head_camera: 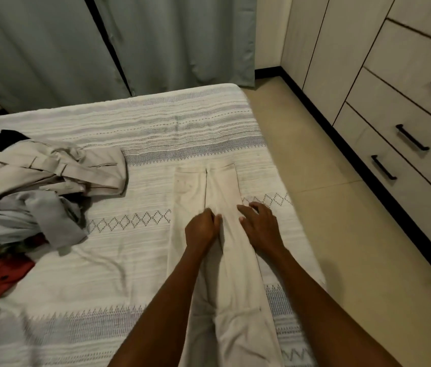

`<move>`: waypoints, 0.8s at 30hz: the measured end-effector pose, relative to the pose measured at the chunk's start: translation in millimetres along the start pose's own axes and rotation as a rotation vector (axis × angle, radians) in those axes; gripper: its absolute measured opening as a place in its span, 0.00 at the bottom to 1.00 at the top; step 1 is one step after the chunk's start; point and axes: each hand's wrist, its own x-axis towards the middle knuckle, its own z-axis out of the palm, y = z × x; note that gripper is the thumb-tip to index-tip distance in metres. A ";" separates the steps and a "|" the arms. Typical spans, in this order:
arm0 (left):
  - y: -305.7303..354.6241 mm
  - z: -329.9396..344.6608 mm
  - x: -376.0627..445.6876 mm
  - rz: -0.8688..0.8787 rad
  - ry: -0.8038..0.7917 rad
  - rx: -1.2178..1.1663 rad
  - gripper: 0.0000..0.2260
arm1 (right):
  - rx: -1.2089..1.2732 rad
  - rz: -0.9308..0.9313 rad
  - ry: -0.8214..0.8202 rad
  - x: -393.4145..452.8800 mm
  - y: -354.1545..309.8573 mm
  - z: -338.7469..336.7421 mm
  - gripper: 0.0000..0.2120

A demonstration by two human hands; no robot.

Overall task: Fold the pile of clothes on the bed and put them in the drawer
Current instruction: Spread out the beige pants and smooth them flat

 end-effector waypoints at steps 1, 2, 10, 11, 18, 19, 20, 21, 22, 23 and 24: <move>-0.6 -1.1 -22.1 0.001 -0.020 0.003 0.16 | 0.028 0.008 0.001 -19.6 -3.1 -6.0 0.17; -1.9 -0.8 -39.0 -0.009 -0.050 0.012 0.16 | 0.056 0.021 0.000 -36.3 -5.6 -9.7 0.16; 2.3 -13.8 -153.6 -0.082 -0.427 0.227 0.27 | -0.080 0.085 -0.013 -172.2 -25.7 -37.0 0.10; 2.4 -15.5 -165.8 -0.089 -0.435 0.234 0.26 | -0.104 0.095 -0.011 -185.0 -28.4 -39.5 0.10; 9.7 -30.2 -216.6 -0.071 -0.263 0.108 0.16 | -0.142 0.152 -0.043 -244.5 -45.7 -50.5 0.18; 10.9 -32.2 -221.4 -0.103 -0.252 0.064 0.16 | -0.150 0.152 -0.057 -248.0 -46.7 -51.1 0.16; 10.1 -32.9 -225.7 -0.141 -0.257 0.024 0.16 | -0.159 0.148 -0.070 -251.2 -47.5 -51.1 0.15; 9.8 -34.2 -230.6 -0.175 -0.267 -0.009 0.16 | -0.172 0.147 -0.086 -254.9 -48.9 -53.1 0.15; 7.8 -33.3 -232.8 -0.217 -0.272 -0.042 0.16 | -0.179 0.159 -0.112 -255.8 -48.3 -52.4 0.16; 5.4 -32.4 -234.7 -0.256 -0.269 -0.079 0.17 | -0.179 0.179 -0.138 -255.8 -47.9 -52.4 0.17; 2.4 -31.4 -236.2 -0.283 -0.262 -0.124 0.19 | -0.176 0.193 -0.159 -256.8 -47.8 -53.2 0.18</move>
